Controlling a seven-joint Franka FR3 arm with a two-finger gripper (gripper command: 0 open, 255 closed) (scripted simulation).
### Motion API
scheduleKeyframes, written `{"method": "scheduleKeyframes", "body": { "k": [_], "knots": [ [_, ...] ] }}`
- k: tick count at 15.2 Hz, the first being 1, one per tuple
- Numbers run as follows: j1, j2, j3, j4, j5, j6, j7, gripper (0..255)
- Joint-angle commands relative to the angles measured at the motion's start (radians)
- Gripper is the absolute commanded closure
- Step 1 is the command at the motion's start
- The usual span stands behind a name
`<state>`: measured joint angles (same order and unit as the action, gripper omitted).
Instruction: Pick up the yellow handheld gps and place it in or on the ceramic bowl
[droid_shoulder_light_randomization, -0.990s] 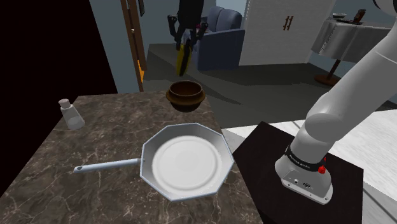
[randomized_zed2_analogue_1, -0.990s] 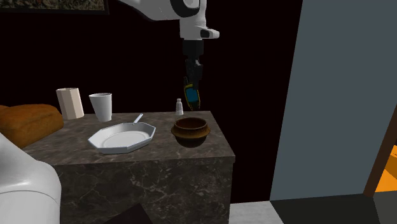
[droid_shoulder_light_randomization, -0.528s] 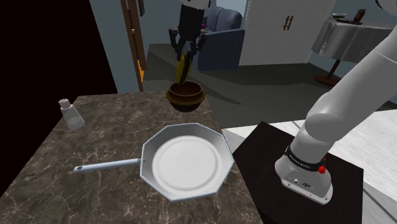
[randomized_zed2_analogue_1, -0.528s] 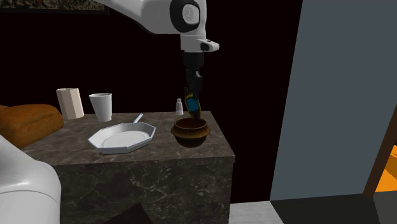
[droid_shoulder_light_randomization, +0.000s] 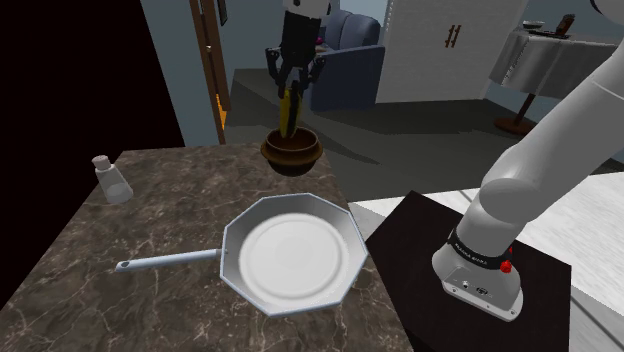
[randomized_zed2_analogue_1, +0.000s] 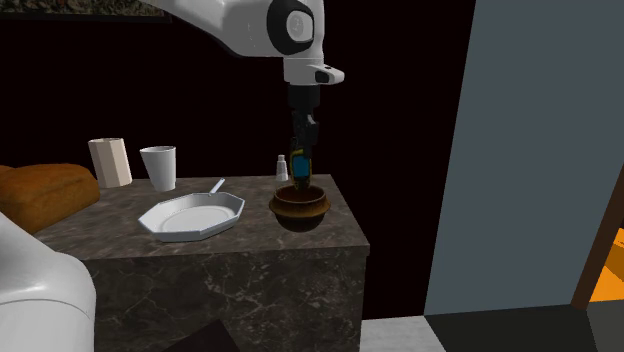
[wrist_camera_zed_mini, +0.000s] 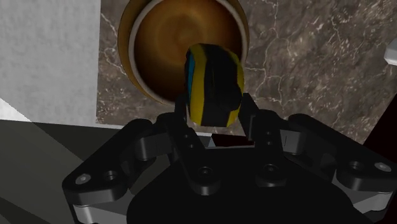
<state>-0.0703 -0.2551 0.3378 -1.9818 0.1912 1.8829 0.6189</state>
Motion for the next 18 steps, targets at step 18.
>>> {"method": "scheduleKeyframes", "body": {
  "k": [18],
  "knots": [
    [-0.007,-0.007,-0.015,0.118,-0.004,-0.126,0.002,0]
  ]
}}
